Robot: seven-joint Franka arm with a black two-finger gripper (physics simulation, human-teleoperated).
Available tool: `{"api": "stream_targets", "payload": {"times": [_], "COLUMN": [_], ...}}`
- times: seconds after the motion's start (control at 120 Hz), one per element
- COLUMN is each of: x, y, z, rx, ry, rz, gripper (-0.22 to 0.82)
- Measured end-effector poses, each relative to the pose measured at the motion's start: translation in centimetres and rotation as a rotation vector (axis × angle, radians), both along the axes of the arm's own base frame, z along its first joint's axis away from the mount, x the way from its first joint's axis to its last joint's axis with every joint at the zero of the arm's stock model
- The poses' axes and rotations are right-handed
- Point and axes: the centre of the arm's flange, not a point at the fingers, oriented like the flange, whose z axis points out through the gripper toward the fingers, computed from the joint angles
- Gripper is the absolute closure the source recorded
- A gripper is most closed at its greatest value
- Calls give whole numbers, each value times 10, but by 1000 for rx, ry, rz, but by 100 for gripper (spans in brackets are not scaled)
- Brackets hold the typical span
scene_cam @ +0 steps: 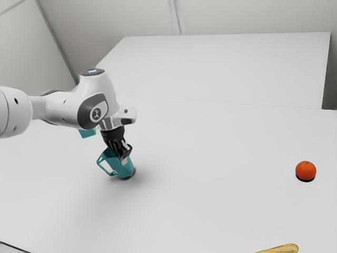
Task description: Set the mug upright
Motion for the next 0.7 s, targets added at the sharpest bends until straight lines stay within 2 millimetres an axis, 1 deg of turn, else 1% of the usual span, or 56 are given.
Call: {"api": "stream_targets", "payload": {"times": [0.092, 0.233, 0.342, 0.425, 0.5, 0.592, 0.7], "x": [0, -2, -5, -9, -10, 5, 16], "y": [0, 0, 0, -6, -10, -9, -16], "z": [1, 11, 32, 54, 79, 128, 183], "rx": [9, 25, 49, 67, 75, 57, 42], "ry": [-3, -25, -66, -95, -123, -166, -200], "rz": [6, 20, 31, 35, 44, 70, 86], "gripper": [72, 61, 51, 36, 25, 16, 10]}}
